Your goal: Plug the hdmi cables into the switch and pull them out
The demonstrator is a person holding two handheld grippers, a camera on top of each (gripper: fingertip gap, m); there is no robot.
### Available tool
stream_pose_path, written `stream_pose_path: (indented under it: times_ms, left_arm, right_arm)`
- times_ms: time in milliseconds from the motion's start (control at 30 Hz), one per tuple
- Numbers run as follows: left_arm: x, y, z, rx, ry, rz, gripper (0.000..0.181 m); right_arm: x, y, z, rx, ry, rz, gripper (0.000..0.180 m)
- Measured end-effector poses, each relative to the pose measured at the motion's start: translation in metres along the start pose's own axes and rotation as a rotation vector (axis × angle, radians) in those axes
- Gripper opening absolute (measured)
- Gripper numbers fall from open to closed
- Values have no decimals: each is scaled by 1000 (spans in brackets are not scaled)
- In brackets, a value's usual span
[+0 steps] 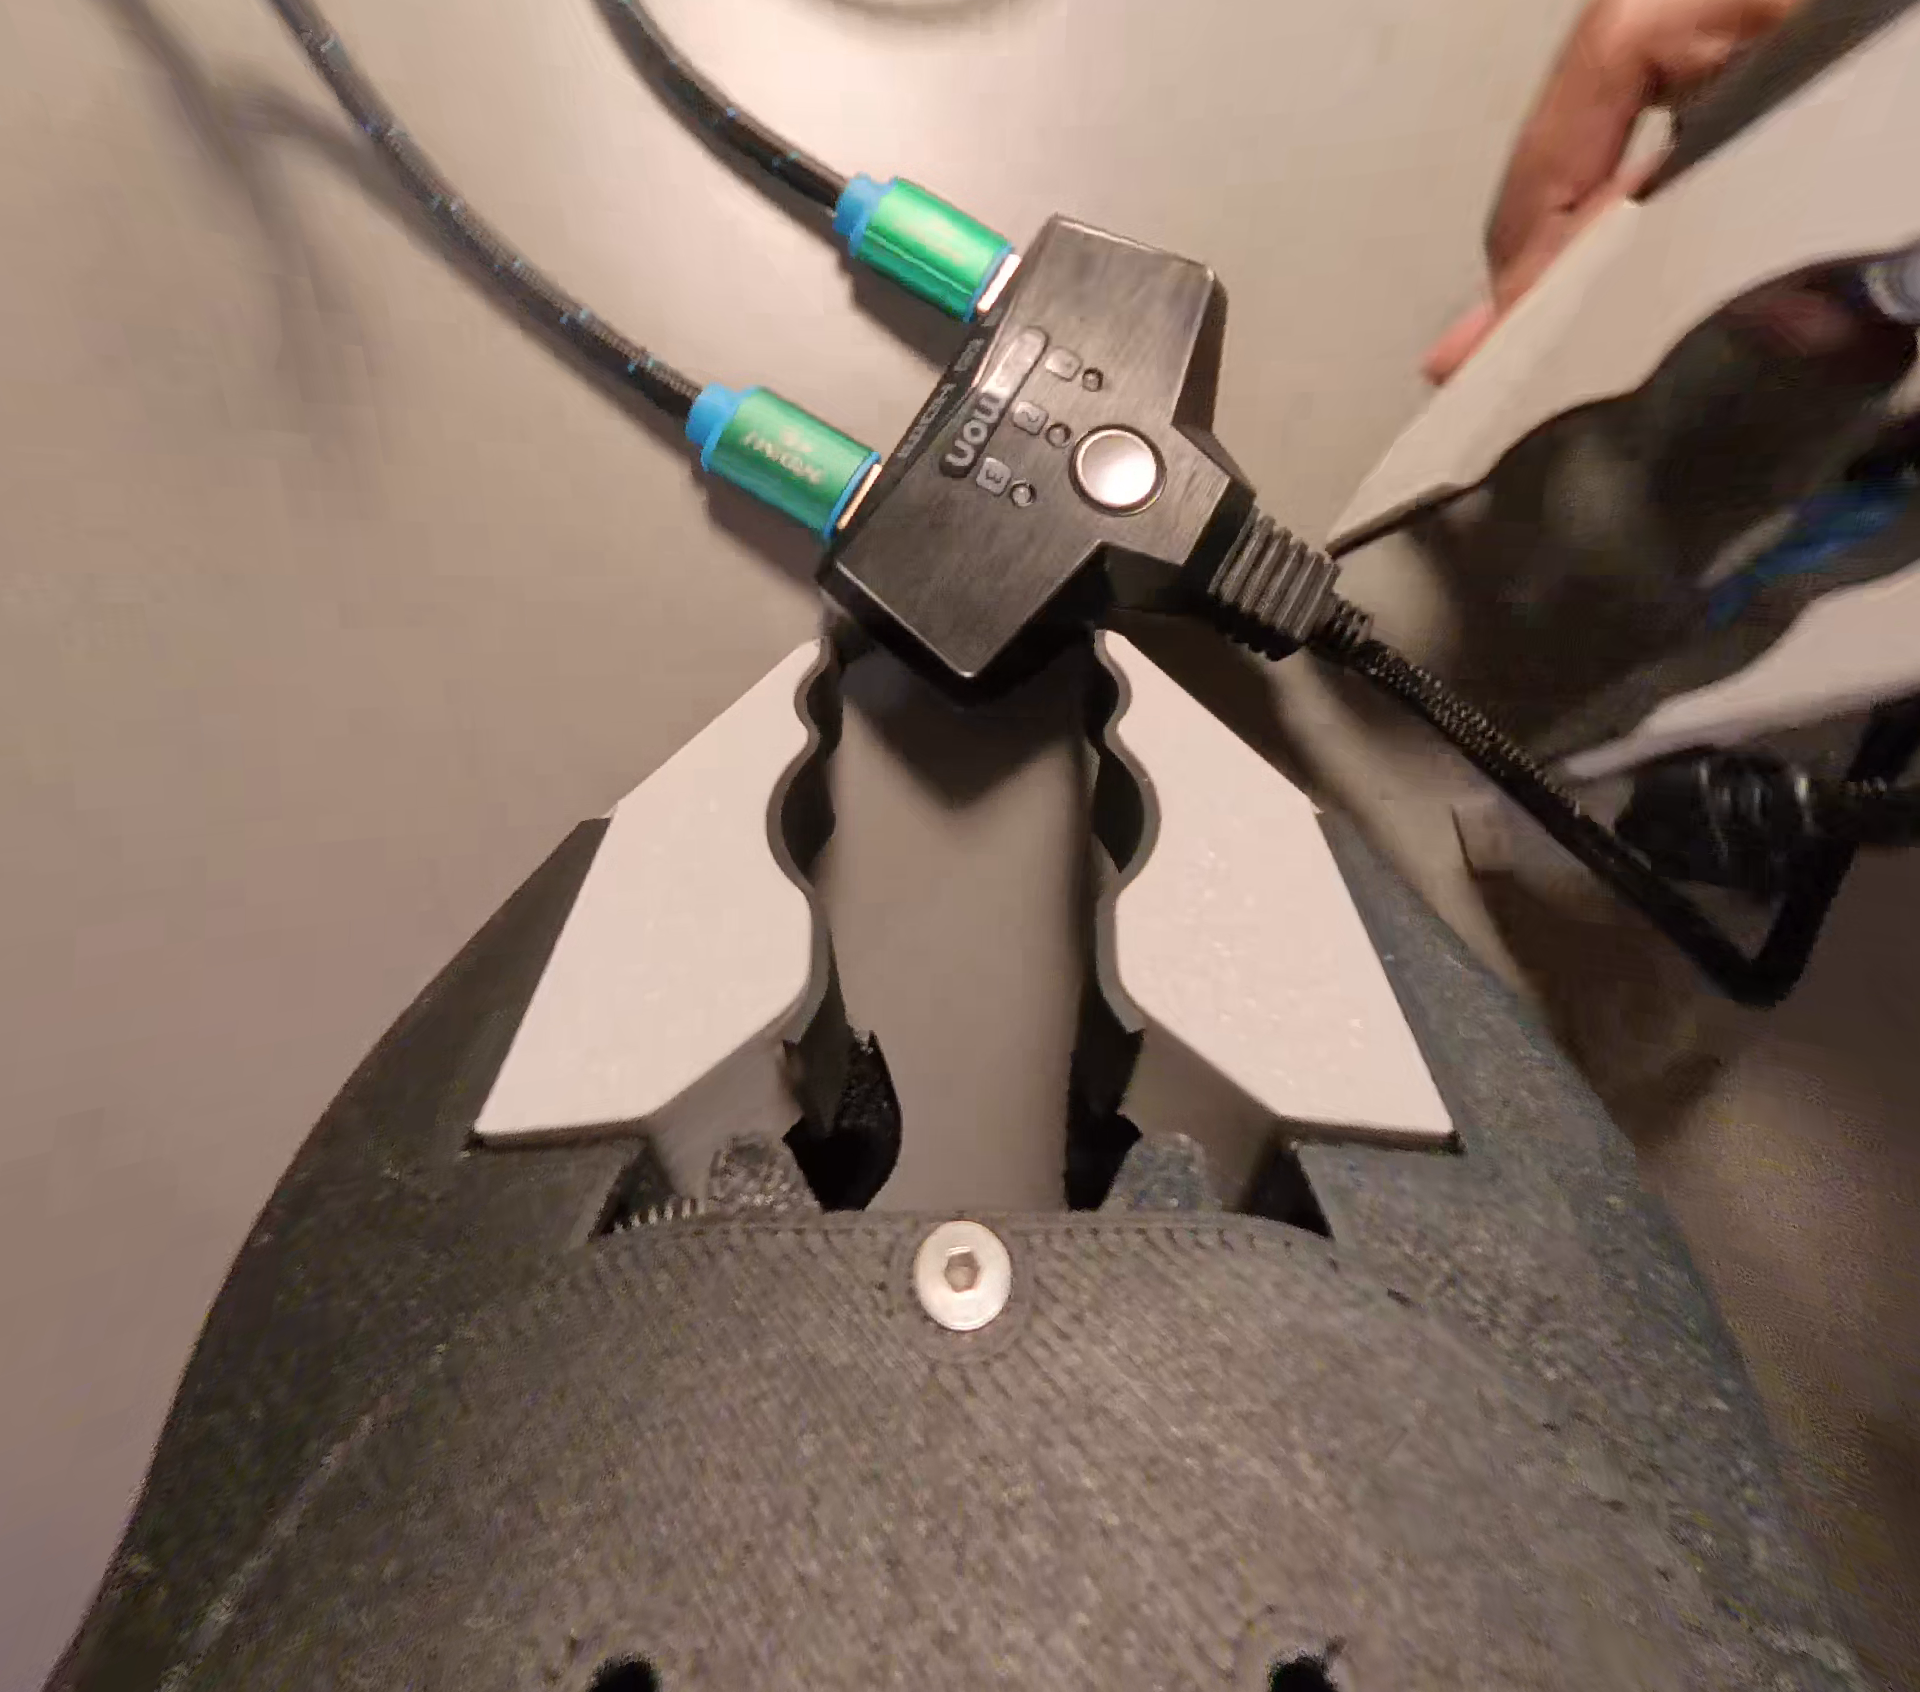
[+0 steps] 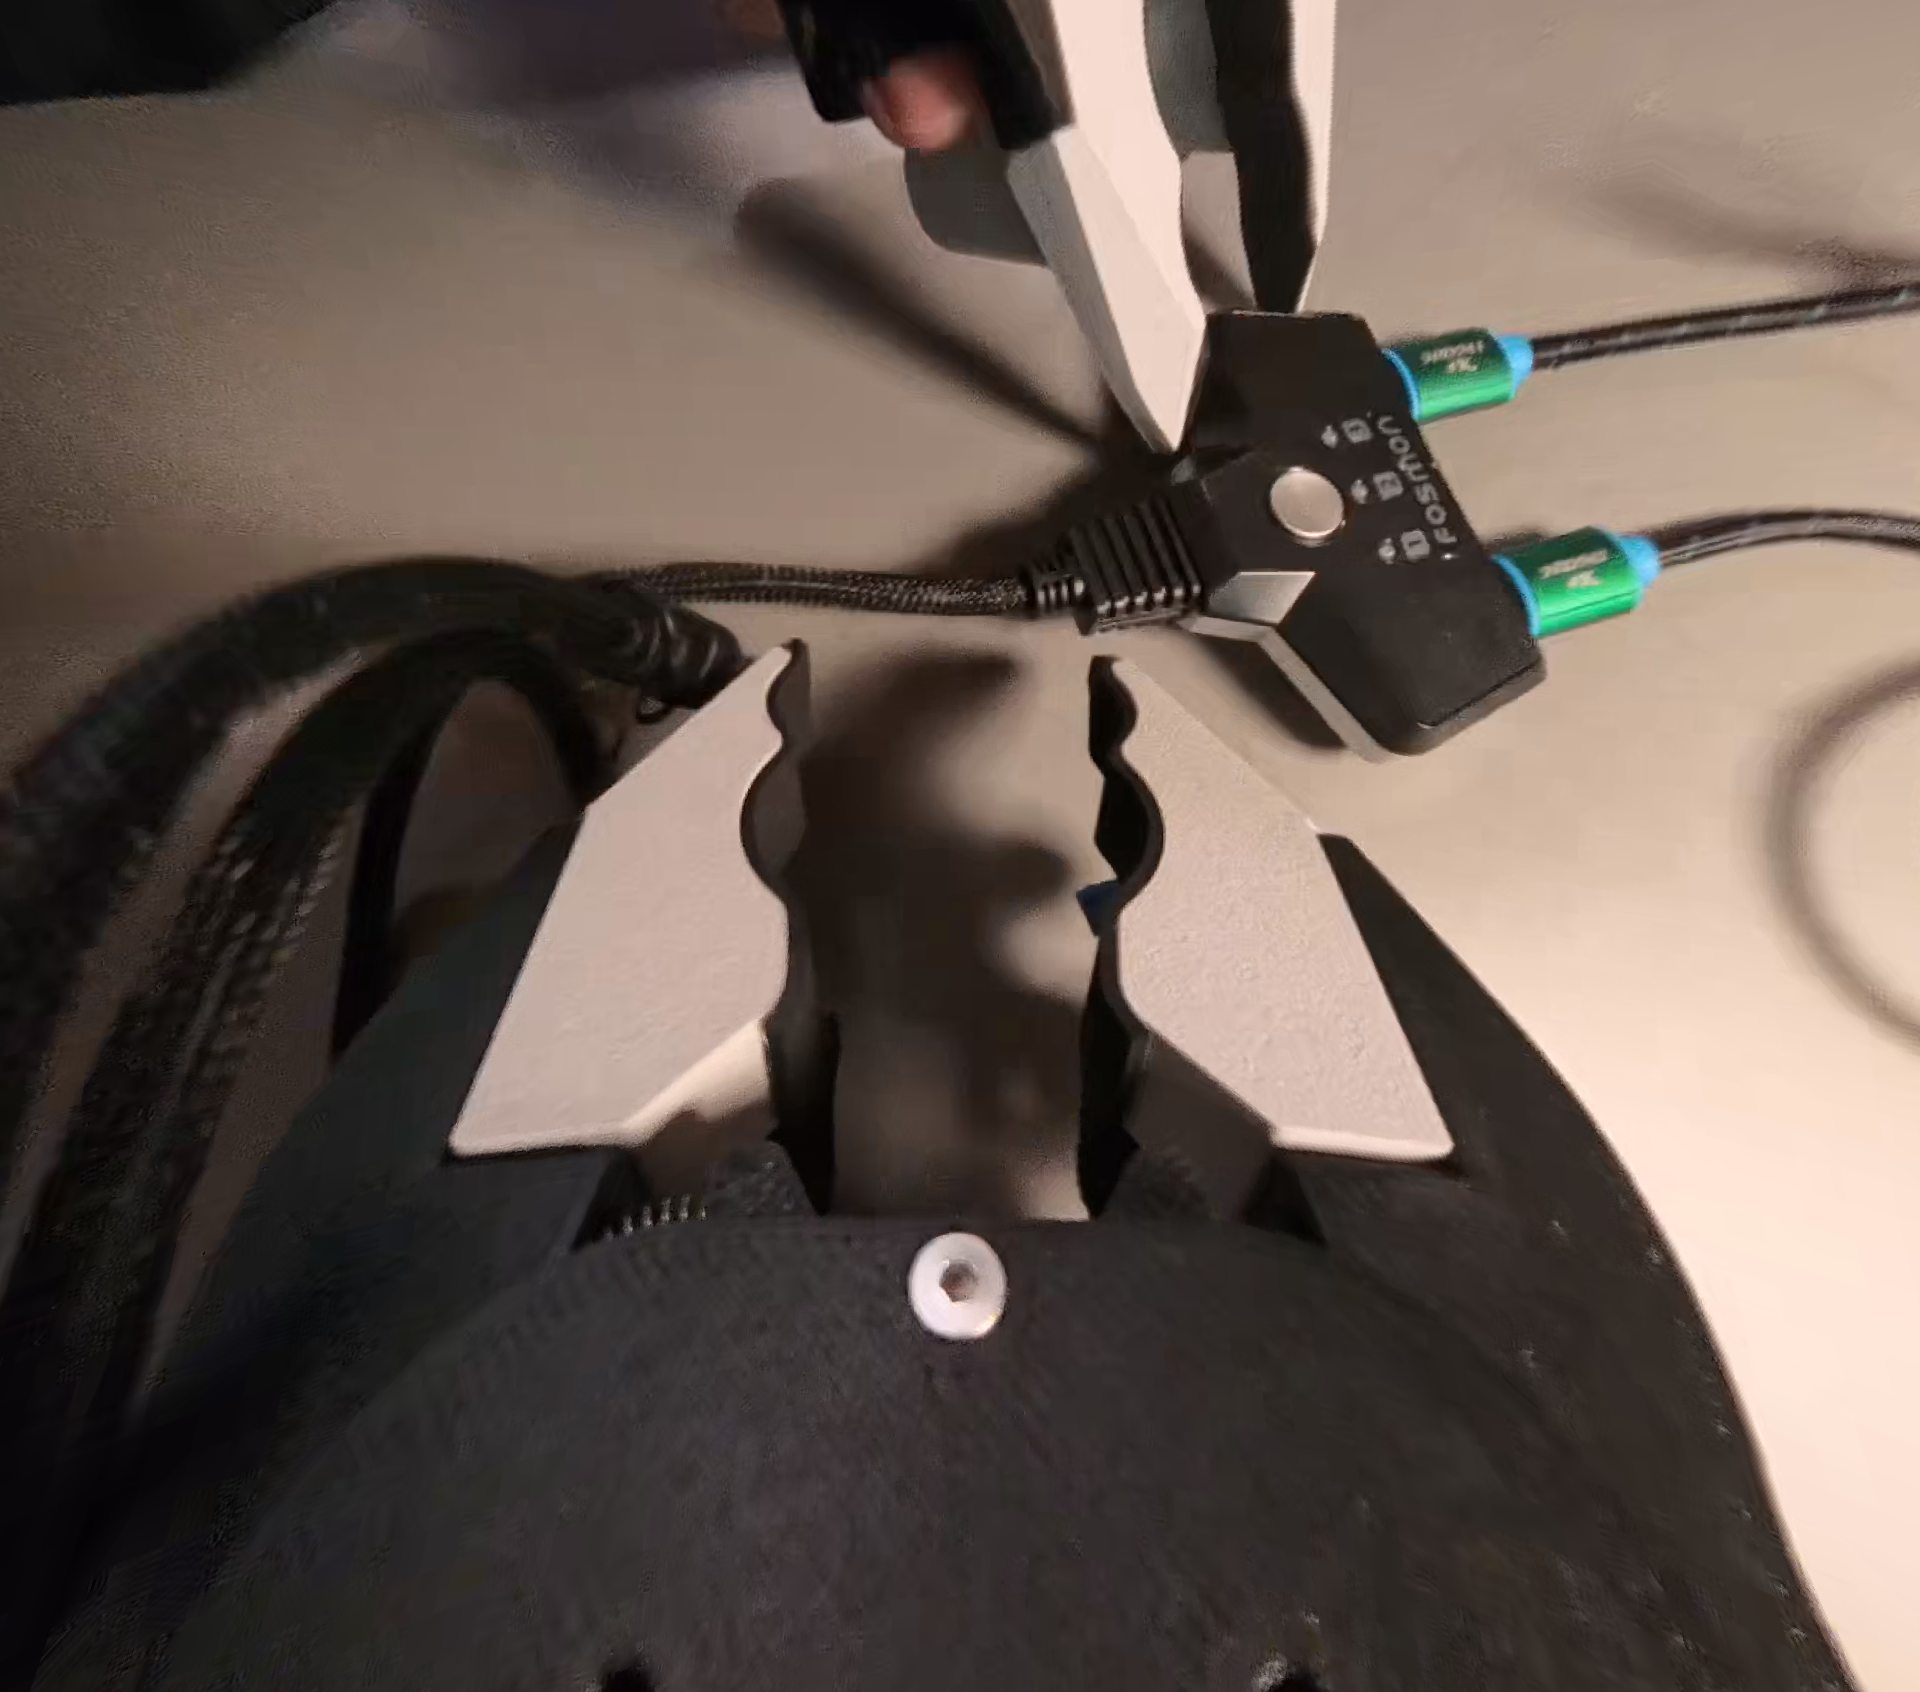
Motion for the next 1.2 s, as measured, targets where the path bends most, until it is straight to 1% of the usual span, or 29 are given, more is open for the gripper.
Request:
stream_pose_path:
  times_ms: [33, 100, 200, 267, 333, 433, 567, 667, 733, 833, 933, 1000, 1067, 1133, 1200]
  left_arm:
    - [2, 4, 4, -18, -17, 5, 49]
    - [3, 9, 6, -87, -64, 42, 57]
    - [-1, 8, 0, -112, -88, 104, 68]
    - [-4, 8, -4, -138, -92, 140, 70]
    - [-4, 1, -5, -170, -90, 101, 72]
    - [-5, -5, -6, -194, -89, 57, 71]
    - [-3, -10, -5, -220, -123, -26, 70]
    - [0, -12, -4, -214, -148, -70, 69]
    - [1, -12, -3, -229, -173, -87, 70]
    - [2, -12, -3, -243, -186, -110, 72]
    - [-2, -13, -4, -275, -162, -125, 72]
    - [-8, -11, -4, -281, -164, -99, 71]
    - [-11, -11, -4, -300, -171, -113, 70]
    - [-11, -13, -3, -343, -196, -196, 71]
    - [-8, -17, -2, -398, -217, -330, 69]
  right_arm:
    - [-6, -3, 1, -27, -2, -68, 57]
    - [-21, -15, 3, -57, -26, -162, 56]
    - [-33, -39, -2, 5, -61, -188, 56]
    - [-28, -56, -8, 51, -50, -172, 56]
    - [-16, -69, -13, 53, -5, -156, 57]
    - [-2, -77, -14, 12, 52, -114, 63]
    - [11, -80, -11, 21, 50, -75, 64]
    - [16, -79, -8, 27, 42, -73, 62]
    - [16, -79, -7, 42, 36, -100, 52]
    - [16, -76, -8, 71, 30, -135, 51]
    - [13, -72, -10, 114, 21, -189, 50]
    - [8, -70, -11, 172, -10, -213, 50]
    - [1, -68, -11, 233, -63, -231, 49]
    - [-5, -62, -11, 271, -113, -242, 48]
    - [-10, -54, -9, 300, -167, -252, 48]
Point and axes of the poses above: each gripper's, where its closed fingertips meet, x out along the fingers, z out of its top, y = z × x across the jaws, the point moved 8 cm from there along -x, back along the fingers, and after that the axes turned 3 degrees about y, right-handed, at the moved point
